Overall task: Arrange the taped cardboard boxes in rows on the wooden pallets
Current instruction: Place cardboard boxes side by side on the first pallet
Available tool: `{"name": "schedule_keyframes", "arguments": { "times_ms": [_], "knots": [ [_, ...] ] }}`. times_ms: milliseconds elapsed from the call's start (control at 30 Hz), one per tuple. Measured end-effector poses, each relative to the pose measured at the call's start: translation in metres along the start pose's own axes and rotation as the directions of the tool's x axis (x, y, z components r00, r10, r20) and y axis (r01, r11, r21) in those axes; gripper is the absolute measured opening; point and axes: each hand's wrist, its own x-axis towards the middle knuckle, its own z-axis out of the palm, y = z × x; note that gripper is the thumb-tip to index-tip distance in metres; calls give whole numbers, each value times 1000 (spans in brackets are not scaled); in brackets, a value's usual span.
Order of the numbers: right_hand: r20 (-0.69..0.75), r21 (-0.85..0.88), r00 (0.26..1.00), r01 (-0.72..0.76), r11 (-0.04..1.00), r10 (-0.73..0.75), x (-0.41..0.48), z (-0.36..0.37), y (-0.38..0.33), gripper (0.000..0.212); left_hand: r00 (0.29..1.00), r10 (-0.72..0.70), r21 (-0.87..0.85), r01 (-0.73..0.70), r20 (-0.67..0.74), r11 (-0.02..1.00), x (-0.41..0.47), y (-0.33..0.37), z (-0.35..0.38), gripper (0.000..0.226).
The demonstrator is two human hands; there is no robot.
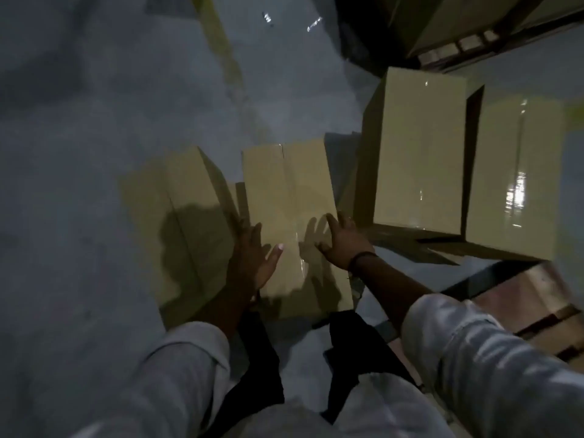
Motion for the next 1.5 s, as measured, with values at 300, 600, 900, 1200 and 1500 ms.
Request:
{"name": "schedule_keyframes", "arguments": {
  "times_ms": [300, 600, 900, 1200, 1500],
  "knots": [
    [38, -5, 989, 141, 990, -141, 90, 28, 49, 95, 997, -57, 136, 63, -49, 989, 85, -2, 71, 91],
    [-43, -3, 975, 216, 976, -216, 109, 59, 47, 104, 983, -163, -27, 161, -82, 987, 101, -17, 81, 111],
    [-165, -24, 983, 81, 996, -84, 54, 50, 19, 111, 993, -116, -10, 116, 7, 993, 59, 9, 45, 114],
    [-411, -25, 905, -132, 991, 110, -91, 13, -42, 110, 992, 124, 16, -123, -6, 992, -49, 38, -46, 122],
    [-598, 138, 740, -283, 949, 307, -216, 9, -55, 112, 934, 357, 166, -354, 8, 921, -136, 75, -81, 121]
  ]
}}
